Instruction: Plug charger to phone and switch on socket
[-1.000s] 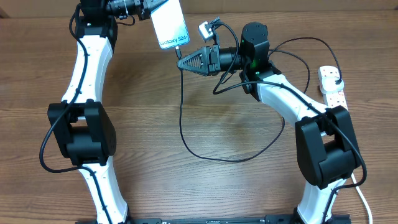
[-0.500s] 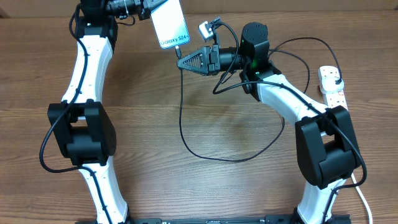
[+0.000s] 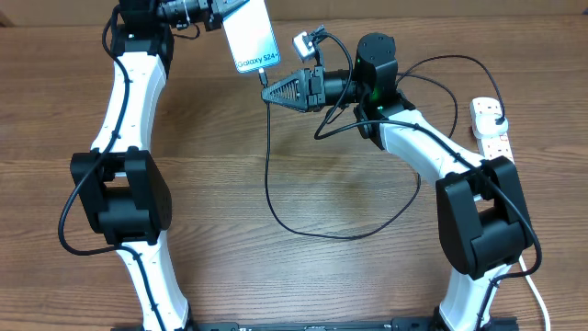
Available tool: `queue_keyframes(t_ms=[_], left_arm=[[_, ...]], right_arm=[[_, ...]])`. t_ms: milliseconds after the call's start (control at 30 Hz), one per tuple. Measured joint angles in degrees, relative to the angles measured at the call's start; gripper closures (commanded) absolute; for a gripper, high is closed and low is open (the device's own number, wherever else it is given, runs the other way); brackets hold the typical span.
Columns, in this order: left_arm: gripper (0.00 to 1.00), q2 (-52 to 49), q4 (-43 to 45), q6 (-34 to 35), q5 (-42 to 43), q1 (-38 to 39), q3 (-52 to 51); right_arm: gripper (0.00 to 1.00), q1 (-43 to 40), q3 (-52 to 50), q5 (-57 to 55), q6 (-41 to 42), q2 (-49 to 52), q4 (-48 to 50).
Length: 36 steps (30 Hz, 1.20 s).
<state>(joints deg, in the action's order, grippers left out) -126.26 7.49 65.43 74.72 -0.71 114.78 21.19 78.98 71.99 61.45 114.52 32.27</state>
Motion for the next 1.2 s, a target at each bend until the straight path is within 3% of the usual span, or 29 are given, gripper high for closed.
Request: queue_keyframes(t_ms=[1200], left_arm=[[0.96, 0.0, -0.85, 0.61, 0.46, 0.0, 0.0]], right_arm=[[0.96, 0.22, 0.0, -0.44, 0.0, 0.0, -2.27]])
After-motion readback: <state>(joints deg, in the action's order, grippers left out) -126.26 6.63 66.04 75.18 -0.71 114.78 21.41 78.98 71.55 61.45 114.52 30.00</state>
